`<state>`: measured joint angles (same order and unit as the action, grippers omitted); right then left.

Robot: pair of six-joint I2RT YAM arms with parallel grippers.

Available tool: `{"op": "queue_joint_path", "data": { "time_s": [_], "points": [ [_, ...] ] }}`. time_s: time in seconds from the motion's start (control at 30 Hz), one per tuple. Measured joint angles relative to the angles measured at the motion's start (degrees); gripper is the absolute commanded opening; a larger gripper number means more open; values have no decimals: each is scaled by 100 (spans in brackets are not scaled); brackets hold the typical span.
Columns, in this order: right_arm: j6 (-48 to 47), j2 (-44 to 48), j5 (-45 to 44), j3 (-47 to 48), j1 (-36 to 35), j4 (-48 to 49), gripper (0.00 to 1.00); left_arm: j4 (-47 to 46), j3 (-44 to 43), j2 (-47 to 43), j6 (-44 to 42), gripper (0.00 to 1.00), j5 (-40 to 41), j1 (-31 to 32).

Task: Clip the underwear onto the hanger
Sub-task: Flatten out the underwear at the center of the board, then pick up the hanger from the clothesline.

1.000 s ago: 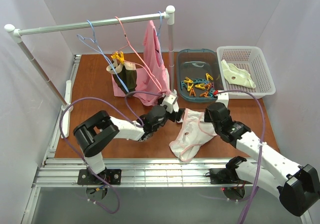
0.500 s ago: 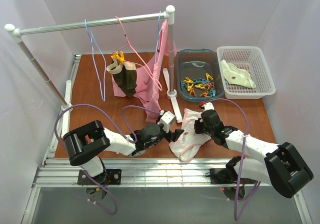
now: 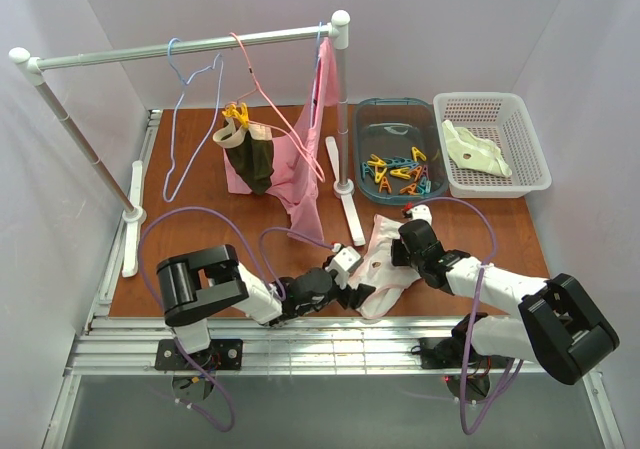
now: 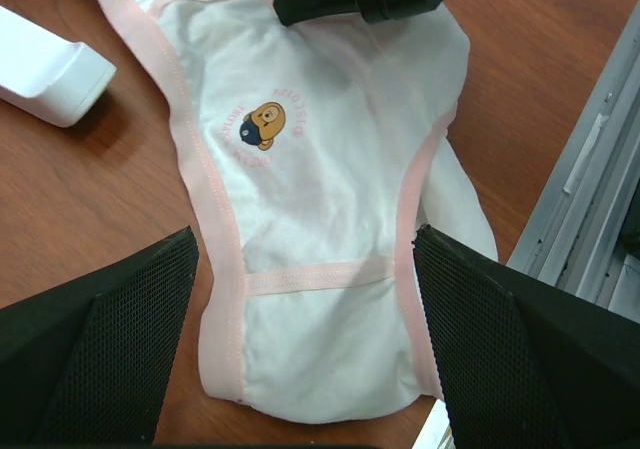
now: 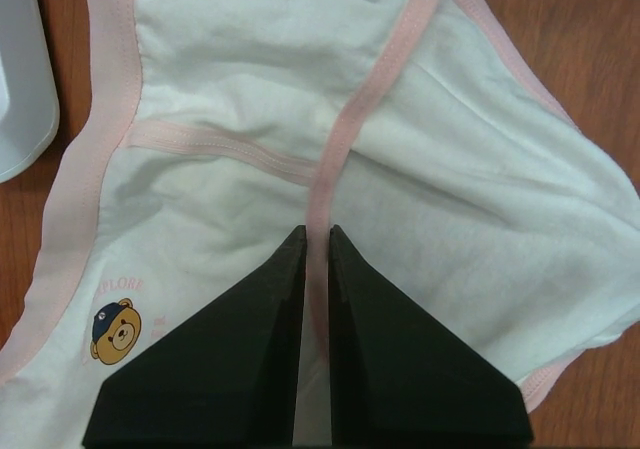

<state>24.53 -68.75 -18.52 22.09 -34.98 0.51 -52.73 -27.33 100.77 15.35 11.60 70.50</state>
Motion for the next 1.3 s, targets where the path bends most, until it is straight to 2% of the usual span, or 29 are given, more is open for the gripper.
{"op": "queue_joint_path", "data": {
  "time_s": [0.1,0.13,0.2,0.27,0.33,0.5,0.63,0.77,0.9,1.07,1.2,1.3],
  "points": [
    [15,0,-48,13,7,-48,9,-4,127,-181,44,80,214,13],
    [7,2,-48,31,11,-59,14,20,227,-308,85,80,323,13],
    [-59,31,-39,79,11,-83,29,63,514,-675,221,81,584,13],
    [-120,151,11,173,11,-101,59,256,841,-1156,426,82,946,13],
    [-245,278,48,254,11,-109,69,535,1154,-1692,669,82,1335,13],
    [-485,730,63,669,11,-249,83,1985,1646,-3285,1580,83,2485,13],
    [-627,905,-22,999,15,-361,84,3261,1816,-4507,2411,86,3185,-125],
    [-737,973,-149,1228,42,-461,84,3853,2031,-5274,2800,88,3198,-1014],
    [-857,951,-238,1458,96,-514,85,4011,2072,-5466,2804,90,2975,-1888],
    [-970,925,-221,1596,302,-516,85,4352,1714,-5565,2610,91,2756,-2771],
    [-1034,918,-74,1602,562,-516,85,4690,1633,-6594,2328,90,2691,-3456],
    [-1067,914,76,1602,785,-511,85,5219,1423,-7525,2057,90,2949,-3512]
  ]
}}
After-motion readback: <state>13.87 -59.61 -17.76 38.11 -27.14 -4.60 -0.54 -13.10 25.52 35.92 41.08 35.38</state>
